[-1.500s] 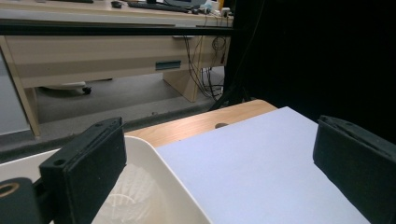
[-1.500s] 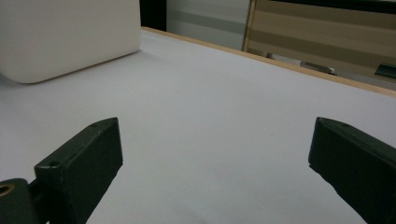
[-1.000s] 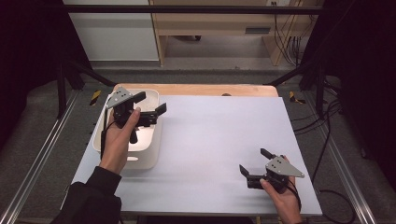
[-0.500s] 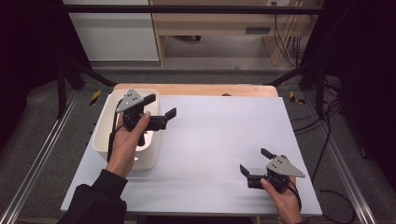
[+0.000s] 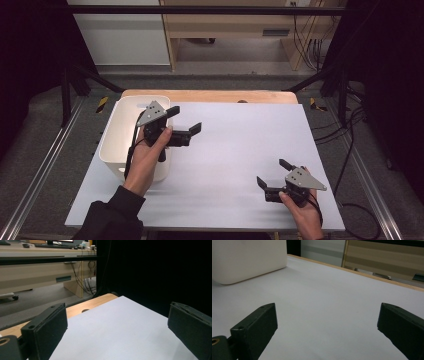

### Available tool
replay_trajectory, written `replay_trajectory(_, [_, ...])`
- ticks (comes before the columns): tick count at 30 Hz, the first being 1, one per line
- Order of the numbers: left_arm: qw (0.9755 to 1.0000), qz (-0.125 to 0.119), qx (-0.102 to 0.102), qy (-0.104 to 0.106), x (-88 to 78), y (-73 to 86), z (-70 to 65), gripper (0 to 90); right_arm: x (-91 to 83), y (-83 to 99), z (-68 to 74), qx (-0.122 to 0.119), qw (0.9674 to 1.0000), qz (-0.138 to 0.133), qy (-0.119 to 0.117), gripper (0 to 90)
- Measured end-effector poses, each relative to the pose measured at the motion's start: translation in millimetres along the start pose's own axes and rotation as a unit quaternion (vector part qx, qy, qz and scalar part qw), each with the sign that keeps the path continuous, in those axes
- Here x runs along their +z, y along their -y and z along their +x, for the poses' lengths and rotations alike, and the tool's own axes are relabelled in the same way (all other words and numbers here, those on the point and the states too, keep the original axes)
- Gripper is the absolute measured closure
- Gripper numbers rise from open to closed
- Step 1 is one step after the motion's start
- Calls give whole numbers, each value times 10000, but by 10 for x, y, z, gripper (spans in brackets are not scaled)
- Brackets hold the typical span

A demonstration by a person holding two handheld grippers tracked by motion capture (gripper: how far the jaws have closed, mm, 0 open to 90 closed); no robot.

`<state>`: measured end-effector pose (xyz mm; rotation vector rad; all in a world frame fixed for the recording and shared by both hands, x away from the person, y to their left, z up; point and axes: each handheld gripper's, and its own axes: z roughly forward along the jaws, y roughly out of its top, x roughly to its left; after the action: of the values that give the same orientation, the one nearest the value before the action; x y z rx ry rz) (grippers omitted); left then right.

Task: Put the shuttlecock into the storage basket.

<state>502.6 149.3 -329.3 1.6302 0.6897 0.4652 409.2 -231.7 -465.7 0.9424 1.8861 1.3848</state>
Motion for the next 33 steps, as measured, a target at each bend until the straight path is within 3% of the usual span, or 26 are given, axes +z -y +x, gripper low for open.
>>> replay_trajectory(12, [9999, -101, 78, 41, 65, 45, -110, 24, -2, -1, -2, -8, 10000, -8, -6, 29])
replay_trajectory(33, [9994, -171, 76, 298, 53, 188, -341, 23, -5, -1, 0, -20, 10000, -2, -8, 29])
